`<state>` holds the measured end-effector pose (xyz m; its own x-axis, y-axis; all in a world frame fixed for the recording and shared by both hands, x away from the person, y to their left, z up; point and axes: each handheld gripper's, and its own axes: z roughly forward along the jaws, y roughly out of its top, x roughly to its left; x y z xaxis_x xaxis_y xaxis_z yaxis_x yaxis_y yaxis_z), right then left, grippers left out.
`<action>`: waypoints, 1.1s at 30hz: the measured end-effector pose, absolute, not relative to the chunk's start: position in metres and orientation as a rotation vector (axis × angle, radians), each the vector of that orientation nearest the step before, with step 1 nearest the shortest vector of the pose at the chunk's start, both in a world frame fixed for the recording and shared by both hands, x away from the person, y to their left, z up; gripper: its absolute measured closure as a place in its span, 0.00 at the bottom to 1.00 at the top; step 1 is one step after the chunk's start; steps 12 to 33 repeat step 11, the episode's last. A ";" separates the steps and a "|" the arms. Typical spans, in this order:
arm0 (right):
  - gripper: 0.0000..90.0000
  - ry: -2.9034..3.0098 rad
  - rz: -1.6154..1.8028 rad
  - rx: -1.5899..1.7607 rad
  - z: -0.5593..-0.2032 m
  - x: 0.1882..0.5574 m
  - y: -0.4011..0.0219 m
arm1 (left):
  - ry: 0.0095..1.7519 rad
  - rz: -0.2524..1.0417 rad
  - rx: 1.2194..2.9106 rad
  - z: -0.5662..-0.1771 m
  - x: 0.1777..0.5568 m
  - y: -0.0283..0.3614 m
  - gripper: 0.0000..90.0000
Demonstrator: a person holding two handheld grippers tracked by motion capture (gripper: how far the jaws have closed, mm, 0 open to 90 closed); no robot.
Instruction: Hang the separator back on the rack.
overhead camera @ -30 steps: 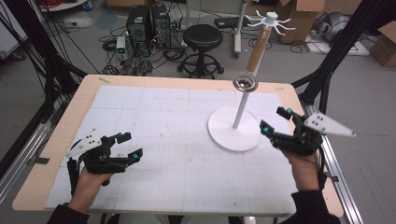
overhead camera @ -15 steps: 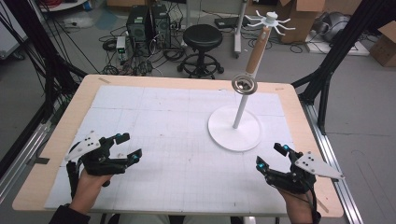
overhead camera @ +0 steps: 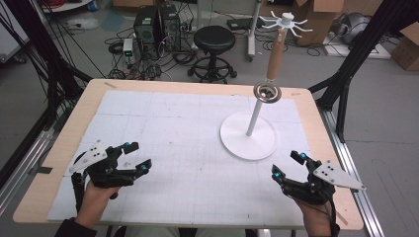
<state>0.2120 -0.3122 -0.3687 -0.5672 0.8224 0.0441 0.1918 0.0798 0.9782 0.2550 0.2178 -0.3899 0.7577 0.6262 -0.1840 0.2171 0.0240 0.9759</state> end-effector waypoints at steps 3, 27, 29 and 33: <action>0.22 1.823 1.521 1.004 -0.369 0.212 -0.313 | 0.709 0.356 1.547 -0.390 0.255 0.217 0.20; 0.22 1.819 1.528 1.003 -0.369 0.212 -0.315 | 0.715 0.357 1.546 -0.391 0.257 0.218 0.20; 0.22 1.819 1.528 1.003 -0.369 0.212 -0.315 | 0.715 0.357 1.546 -0.391 0.257 0.218 0.20; 0.22 1.819 1.528 1.003 -0.369 0.212 -0.315 | 0.715 0.357 1.546 -0.391 0.257 0.218 0.20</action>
